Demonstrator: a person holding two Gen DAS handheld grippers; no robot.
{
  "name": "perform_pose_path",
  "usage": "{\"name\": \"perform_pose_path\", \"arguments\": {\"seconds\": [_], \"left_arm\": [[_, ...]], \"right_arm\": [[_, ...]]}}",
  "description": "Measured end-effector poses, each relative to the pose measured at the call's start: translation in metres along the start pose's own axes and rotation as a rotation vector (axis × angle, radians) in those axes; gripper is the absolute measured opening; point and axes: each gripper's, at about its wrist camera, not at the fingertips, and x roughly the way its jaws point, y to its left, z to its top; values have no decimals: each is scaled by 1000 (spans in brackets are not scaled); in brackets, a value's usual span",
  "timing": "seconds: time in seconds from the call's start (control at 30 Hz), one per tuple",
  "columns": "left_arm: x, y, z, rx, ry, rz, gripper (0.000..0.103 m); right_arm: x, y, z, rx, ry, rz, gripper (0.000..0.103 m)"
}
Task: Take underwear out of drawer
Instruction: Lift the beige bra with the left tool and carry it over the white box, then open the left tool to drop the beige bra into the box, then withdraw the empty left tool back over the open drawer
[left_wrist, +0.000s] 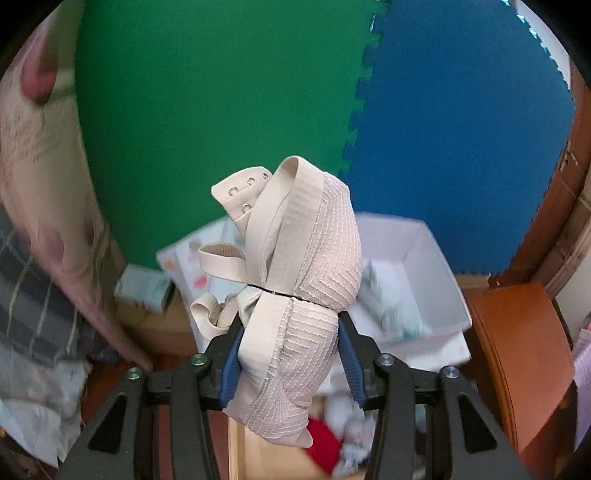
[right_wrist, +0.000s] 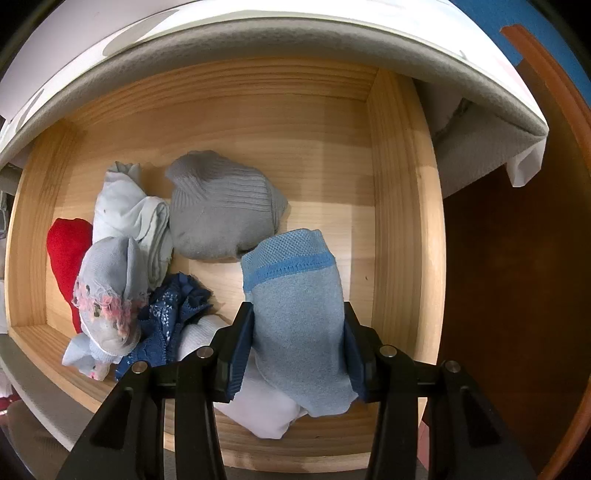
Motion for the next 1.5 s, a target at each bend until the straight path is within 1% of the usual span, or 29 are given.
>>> {"name": "perform_pose_path", "arguments": {"seconds": [0.07, 0.17, 0.23, 0.33, 0.4, 0.5, 0.6, 0.7, 0.93, 0.97, 1.0, 1.1, 1.17, 1.23, 1.33, 1.4, 1.5], "left_arm": [[7, -4, 15, 8, -16, -3, 47], [31, -12, 36, 32, -6, -5, 47], [51, -16, 46, 37, 6, -12, 47], [88, -22, 52, 32, 46, -16, 47], [111, -24, 50, 30, 86, -12, 47], [144, -25, 44, 26, 147, 15, 47], [170, -22, 35, -1, 206, 25, 47], [184, -21, 24, -11, 248, 39, 47], [203, -20, 7, -38, 315, 71, 49], [205, -21, 5, -36, 319, 80, 50], [204, -25, 5, -21, 318, 93, 53], [206, -30, 4, 2, 339, 101, 54], [204, -31, 4, 13, 325, 120, 58], [200, -32, 6, 25, 313, 129, 59], [191, -31, 9, 22, 300, 105, 60], [182, -30, 10, 17, 285, 100, 63], [167, -28, 12, 14, 272, 73, 64]], "right_arm": [[1, 0, 0, 2, 1, 3, 43], [1, 1, -1, -1, 0, 1, 43], [0, 2, -1, -5, -2, 2, 43], [0, 1, -1, -3, 1, 7, 43], [0, -1, 0, 0, 2, 14, 43], [1, -3, 1, -3, 4, 17, 43], [2, -5, 2, -7, 6, 18, 43], [3, -5, 3, -7, 7, 18, 43], [4, -3, 4, -7, 7, 15, 43], [4, -3, 4, -7, 7, 15, 43], [5, -3, 4, -6, 7, 16, 43], [6, -4, 4, -3, 8, 16, 43], [5, -4, 5, -3, 8, 15, 43], [5, -4, 4, -1, 8, 14, 43], [5, -4, 5, -1, 10, 12, 43], [5, -3, 5, -1, 12, 9, 43], [6, -2, 5, 0, 13, 4, 43]]}}
